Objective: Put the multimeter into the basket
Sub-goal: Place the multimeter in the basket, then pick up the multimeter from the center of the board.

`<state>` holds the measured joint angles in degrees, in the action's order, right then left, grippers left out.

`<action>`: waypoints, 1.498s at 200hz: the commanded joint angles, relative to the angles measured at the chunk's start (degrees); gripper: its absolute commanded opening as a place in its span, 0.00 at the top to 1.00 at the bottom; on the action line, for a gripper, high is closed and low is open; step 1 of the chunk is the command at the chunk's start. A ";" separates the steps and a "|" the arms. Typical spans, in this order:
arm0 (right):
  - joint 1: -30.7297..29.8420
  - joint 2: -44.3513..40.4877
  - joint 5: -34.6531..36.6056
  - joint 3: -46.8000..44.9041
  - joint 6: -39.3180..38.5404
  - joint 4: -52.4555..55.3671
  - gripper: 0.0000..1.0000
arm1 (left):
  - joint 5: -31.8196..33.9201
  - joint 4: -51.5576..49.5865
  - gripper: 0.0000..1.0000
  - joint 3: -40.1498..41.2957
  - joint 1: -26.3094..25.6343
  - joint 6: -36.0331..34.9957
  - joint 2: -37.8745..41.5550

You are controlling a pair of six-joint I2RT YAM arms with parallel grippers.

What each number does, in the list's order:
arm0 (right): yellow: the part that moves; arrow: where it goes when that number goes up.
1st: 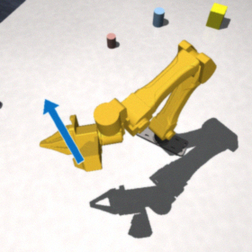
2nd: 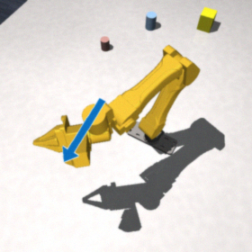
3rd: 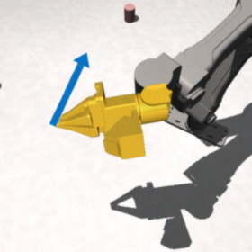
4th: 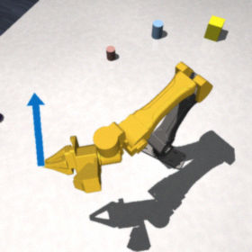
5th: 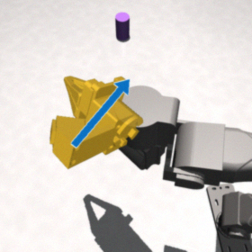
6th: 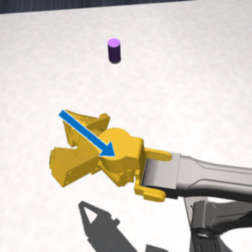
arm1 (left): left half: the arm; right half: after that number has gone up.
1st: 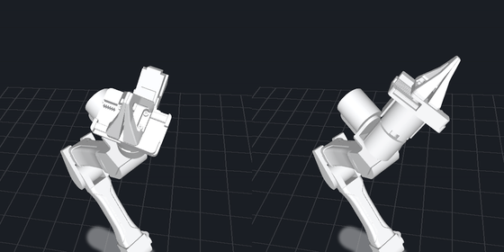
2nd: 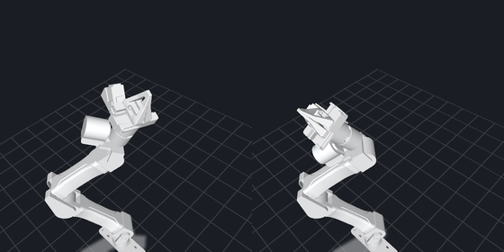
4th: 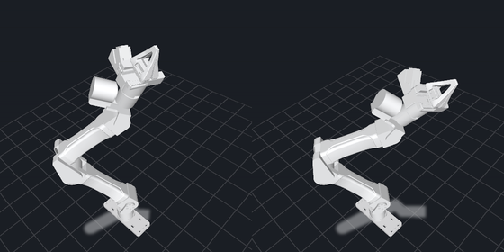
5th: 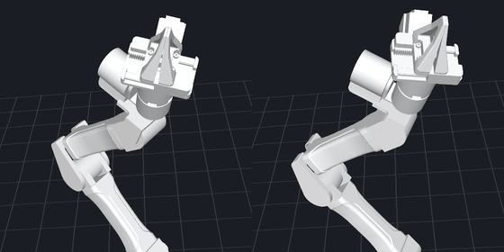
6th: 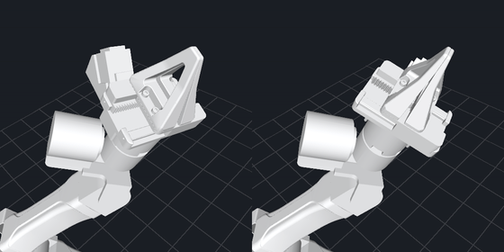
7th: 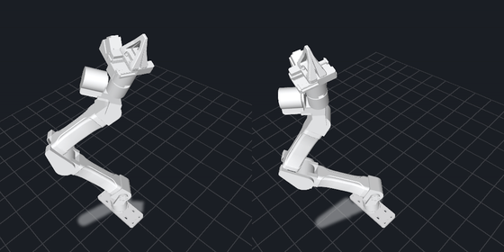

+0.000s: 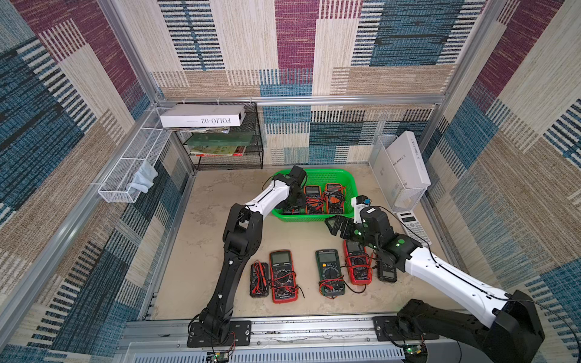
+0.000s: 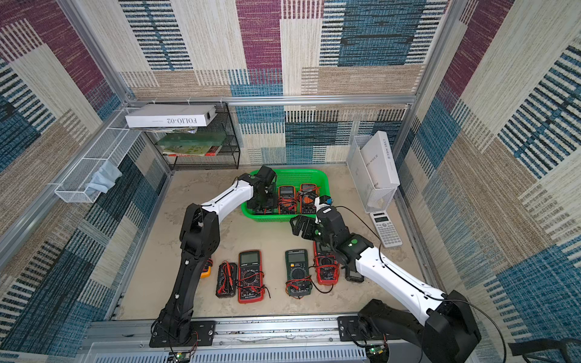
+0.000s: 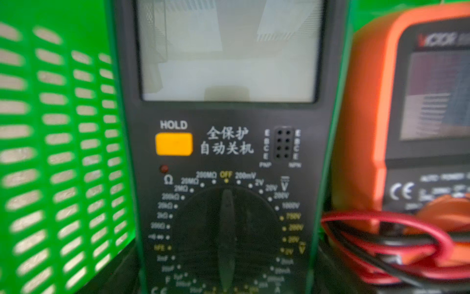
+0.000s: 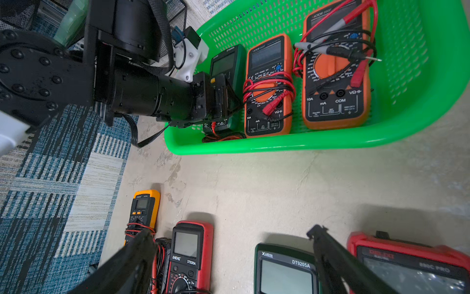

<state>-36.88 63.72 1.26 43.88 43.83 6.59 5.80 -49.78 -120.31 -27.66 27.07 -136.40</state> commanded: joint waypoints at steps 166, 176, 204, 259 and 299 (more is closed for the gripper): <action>-6.31 -0.65 6.98 3.56 -2.99 14.07 0.00 | -14.54 11.20 0.00 29.48 0.15 7.03 33.52; -6.51 -1.14 7.24 3.47 -3.05 15.31 0.00 | -15.60 12.20 0.00 32.72 0.15 7.36 36.07; -6.71 -2.78 7.92 3.50 -3.12 18.52 0.00 | -18.39 14.62 0.00 40.56 0.09 9.00 42.87; -6.55 -4.42 9.80 2.18 -2.70 25.33 0.01 | -22.65 18.39 0.00 52.86 -0.81 13.99 53.95; -5.71 -5.88 9.91 0.04 -2.57 27.05 0.00 | -23.12 20.36 0.00 58.57 -1.79 17.11 59.12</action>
<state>-43.05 58.76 10.24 44.75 41.10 31.33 -16.29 -32.16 -63.70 -28.99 41.80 -79.13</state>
